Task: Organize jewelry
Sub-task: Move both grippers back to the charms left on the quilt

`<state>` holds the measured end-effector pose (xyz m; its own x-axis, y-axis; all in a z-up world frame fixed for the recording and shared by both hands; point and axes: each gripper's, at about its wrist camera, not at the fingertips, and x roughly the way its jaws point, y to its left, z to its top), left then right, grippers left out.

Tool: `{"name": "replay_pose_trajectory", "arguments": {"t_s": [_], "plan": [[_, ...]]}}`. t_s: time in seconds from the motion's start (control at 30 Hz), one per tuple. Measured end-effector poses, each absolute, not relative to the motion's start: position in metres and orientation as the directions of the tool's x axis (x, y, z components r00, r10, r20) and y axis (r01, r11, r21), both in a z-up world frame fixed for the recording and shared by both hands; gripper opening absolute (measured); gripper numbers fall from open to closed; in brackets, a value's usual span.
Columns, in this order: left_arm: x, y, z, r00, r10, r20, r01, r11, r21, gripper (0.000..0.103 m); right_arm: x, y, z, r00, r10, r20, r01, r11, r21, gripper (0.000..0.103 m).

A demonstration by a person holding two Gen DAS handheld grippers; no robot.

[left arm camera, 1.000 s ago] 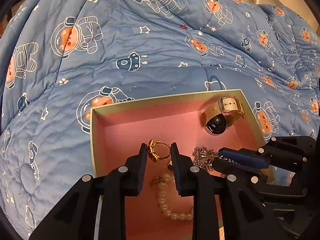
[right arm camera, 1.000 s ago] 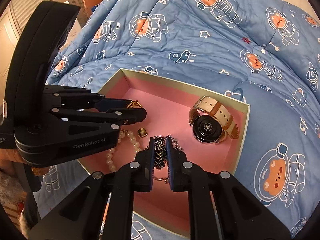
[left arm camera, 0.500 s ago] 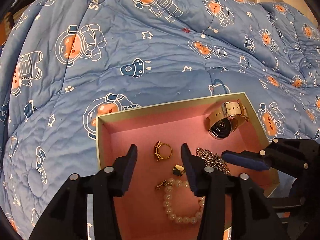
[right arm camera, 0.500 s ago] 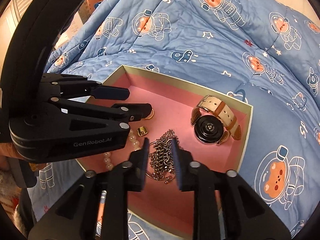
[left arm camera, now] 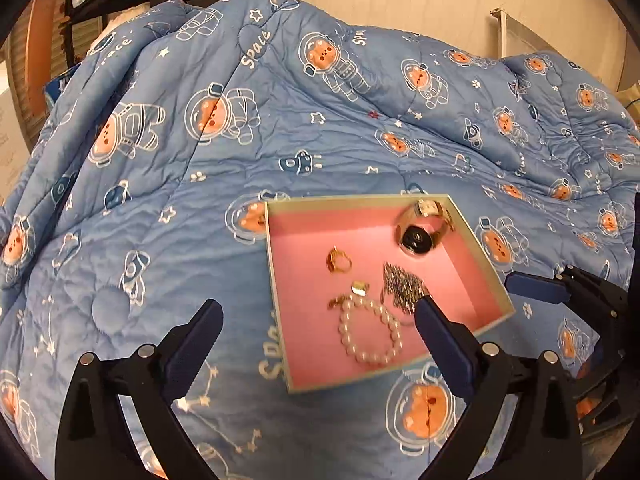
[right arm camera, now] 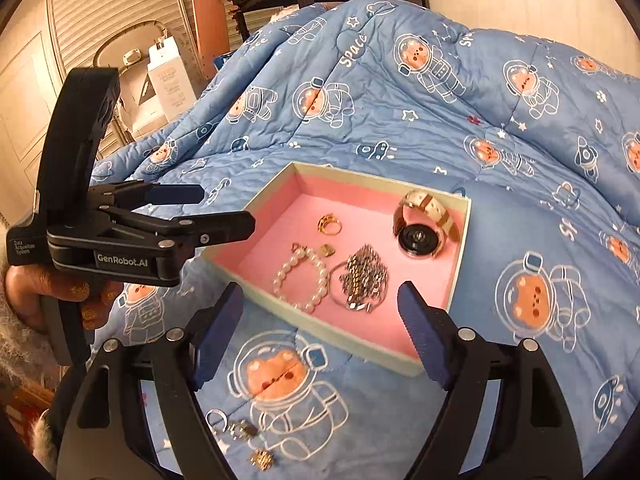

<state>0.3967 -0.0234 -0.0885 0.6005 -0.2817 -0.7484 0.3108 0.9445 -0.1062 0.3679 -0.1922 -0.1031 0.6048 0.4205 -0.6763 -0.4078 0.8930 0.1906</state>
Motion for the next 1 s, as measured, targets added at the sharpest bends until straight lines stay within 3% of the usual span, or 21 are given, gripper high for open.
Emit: {"name": "replay_pose_trajectory", "arguments": {"t_s": [0.17, 0.5, 0.7, 1.0], "plan": [[0.341, -0.013, -0.112, 0.599, -0.256, -0.759, 0.301, 0.950, -0.083, 0.095, 0.322, -0.192, -0.114, 0.613, 0.373, -0.696, -0.404, 0.905, 0.130, 0.079], [0.261, -0.010, -0.143, 0.577, -0.280, -0.768, 0.332, 0.939, -0.092, 0.095, 0.260, -0.197, -0.148, 0.567, 0.359, -0.741, -0.390, 0.910, 0.143, 0.079], [0.236, -0.022, -0.152, 0.570, -0.303, -0.764, 0.404, 0.913, -0.061, 0.093, 0.243, -0.189, -0.160, 0.535, 0.364, -0.762, -0.466, 0.880, 0.093, 0.062], [0.234, -0.037, -0.156, 0.570, -0.296, -0.767, 0.473, 0.881, 0.011, 0.064, 0.247, -0.185, -0.169, 0.513, 0.374, -0.772, -0.510, 0.857, 0.077, 0.052]]}}
